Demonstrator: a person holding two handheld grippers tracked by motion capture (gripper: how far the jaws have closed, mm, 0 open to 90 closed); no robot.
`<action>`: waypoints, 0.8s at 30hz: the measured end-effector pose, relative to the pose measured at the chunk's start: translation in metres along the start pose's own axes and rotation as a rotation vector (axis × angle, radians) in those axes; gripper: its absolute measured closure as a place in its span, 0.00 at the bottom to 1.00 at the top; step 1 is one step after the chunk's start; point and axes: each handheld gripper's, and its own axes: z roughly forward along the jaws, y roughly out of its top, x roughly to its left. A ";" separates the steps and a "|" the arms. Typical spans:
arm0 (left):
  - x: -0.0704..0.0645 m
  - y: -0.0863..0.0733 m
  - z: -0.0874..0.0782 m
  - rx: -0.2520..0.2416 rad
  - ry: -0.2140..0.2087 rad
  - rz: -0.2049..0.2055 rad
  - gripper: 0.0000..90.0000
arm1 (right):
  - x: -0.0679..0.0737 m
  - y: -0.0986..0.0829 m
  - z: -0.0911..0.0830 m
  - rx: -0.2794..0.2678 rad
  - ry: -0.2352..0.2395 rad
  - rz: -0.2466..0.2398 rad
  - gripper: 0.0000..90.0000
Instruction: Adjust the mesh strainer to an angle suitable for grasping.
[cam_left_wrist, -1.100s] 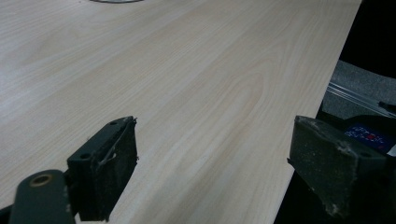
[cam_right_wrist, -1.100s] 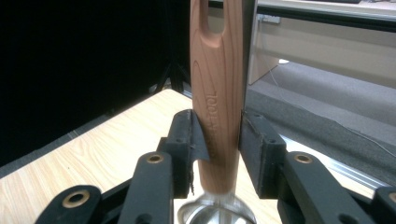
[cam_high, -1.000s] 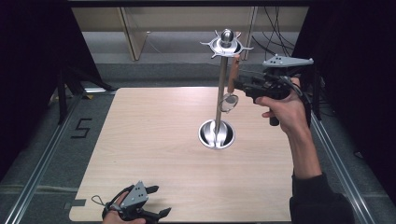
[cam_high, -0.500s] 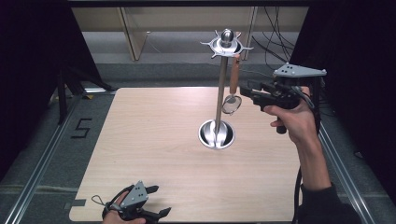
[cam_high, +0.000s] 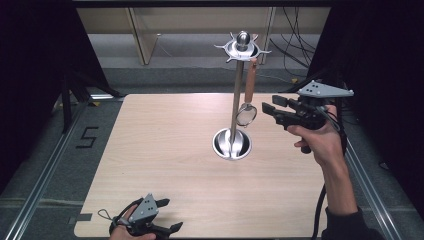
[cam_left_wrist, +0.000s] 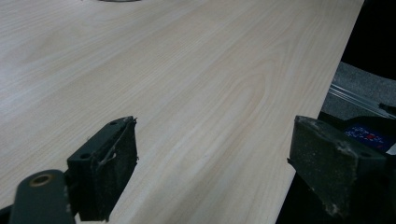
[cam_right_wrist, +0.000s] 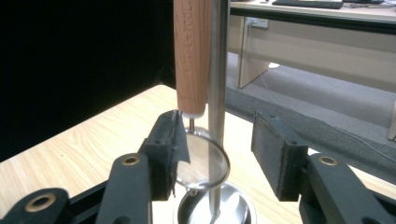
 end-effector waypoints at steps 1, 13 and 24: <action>0.000 0.000 0.000 0.000 -0.001 0.004 0.16 | 0.000 -0.002 -0.001 -0.003 0.003 0.004 0.58; 0.000 0.000 0.000 -0.001 -0.002 -0.001 0.16 | 0.002 -0.031 0.000 0.000 0.022 0.026 0.56; -0.002 0.000 0.001 -0.018 -0.001 -0.047 0.16 | 0.004 -0.048 -0.005 0.011 0.040 0.046 0.56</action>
